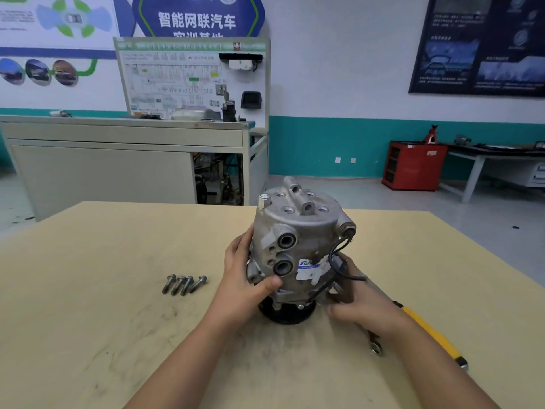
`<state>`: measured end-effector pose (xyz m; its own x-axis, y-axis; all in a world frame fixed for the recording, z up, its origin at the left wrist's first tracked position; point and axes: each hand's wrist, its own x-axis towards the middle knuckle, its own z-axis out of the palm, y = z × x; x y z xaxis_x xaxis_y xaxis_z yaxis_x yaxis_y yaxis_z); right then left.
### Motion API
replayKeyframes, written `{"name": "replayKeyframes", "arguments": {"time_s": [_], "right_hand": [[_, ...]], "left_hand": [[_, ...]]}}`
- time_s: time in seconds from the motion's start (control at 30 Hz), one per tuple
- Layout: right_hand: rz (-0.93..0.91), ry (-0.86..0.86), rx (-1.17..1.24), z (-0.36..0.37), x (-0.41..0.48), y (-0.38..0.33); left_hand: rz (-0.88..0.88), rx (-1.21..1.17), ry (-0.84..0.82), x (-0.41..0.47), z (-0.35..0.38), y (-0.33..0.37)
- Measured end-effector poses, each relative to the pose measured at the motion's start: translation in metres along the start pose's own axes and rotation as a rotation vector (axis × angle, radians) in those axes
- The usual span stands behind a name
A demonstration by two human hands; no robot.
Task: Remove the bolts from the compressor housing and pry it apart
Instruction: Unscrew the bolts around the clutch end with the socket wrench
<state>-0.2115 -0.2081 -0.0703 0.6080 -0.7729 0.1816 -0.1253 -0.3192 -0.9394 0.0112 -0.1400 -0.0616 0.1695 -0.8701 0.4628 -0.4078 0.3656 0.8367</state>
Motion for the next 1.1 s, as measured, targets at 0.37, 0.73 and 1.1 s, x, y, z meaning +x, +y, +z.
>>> {"name": "replayKeyframes", "arguments": {"time_s": [0.37, 0.73, 1.1], "right_hand": [[-0.134, -0.001, 0.259, 0.0, 0.02, -0.006], [-0.084, 0.041, 0.308, 0.01, 0.022, -0.003], [-0.133, 0.235, 0.142, 0.026, 0.027, -0.005]], "left_hand": [[0.006, -0.049, 0.044, 0.0, 0.002, -0.008], [0.005, -0.116, 0.019, -0.001, 0.004, -0.005], [-0.055, -0.136, 0.031, -0.003, 0.001, -0.013]]}}
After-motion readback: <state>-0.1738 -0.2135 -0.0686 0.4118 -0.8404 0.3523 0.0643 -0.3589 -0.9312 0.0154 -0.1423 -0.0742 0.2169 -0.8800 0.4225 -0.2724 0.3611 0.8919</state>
